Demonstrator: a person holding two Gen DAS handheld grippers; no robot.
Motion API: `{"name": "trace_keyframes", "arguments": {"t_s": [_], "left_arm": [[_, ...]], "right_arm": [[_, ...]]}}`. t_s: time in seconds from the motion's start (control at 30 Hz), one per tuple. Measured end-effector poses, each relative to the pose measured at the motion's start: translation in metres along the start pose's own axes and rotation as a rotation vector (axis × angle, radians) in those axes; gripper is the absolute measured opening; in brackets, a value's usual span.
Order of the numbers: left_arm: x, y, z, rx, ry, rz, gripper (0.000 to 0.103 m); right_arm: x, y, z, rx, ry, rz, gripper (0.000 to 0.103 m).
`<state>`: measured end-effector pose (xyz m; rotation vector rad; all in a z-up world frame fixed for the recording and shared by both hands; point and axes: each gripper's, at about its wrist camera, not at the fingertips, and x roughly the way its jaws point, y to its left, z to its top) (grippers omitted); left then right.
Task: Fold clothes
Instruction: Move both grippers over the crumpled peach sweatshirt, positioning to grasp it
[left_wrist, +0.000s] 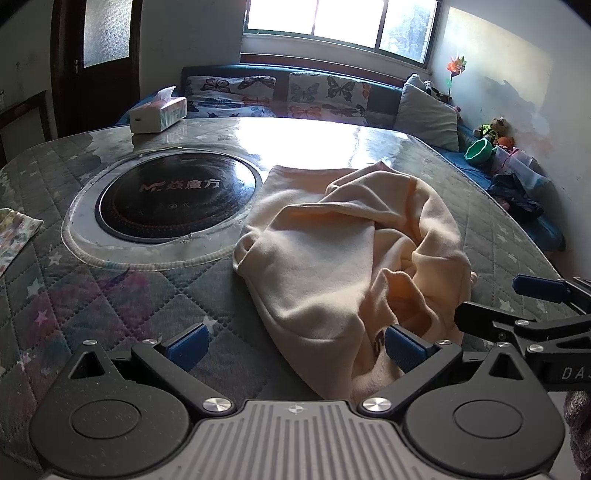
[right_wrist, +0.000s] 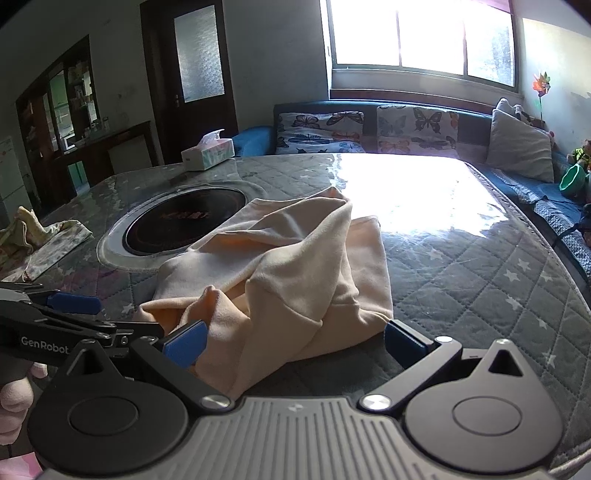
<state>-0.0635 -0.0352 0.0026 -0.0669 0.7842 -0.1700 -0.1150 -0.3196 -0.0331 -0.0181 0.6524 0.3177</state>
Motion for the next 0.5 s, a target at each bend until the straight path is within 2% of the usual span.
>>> {"name": "trace_keyframes", "arguments": {"t_s": [0.5], "left_arm": [[-0.0020,-0.0004,-0.0080,-0.003,0.013,0.013,0.103]], "right_arm": [[0.0028,0.0025,-0.0073,-0.010,0.027,0.016,0.103]]}}
